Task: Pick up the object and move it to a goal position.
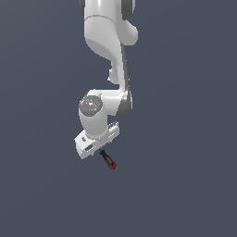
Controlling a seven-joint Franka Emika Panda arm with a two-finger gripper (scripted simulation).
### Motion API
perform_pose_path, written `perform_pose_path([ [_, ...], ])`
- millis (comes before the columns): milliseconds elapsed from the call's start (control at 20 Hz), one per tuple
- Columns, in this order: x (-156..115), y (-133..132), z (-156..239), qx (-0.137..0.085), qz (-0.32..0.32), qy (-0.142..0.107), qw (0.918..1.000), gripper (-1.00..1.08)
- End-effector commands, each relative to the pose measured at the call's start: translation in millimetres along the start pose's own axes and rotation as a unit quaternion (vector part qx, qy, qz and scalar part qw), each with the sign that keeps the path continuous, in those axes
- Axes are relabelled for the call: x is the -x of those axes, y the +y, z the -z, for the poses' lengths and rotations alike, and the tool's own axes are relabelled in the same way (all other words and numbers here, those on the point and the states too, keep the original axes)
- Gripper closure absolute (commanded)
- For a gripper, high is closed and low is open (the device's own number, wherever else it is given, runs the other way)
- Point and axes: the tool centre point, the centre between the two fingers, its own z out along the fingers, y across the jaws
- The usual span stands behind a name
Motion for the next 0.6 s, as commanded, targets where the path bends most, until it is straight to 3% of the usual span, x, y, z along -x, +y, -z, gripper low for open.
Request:
perform_pose_path([
  [0,1,2,-4,-0.001,0.01,0.001,0.9999,-0.92],
  [550,2,4,-16,-0.001,0.015,0.001,0.9999,-0.92],
])
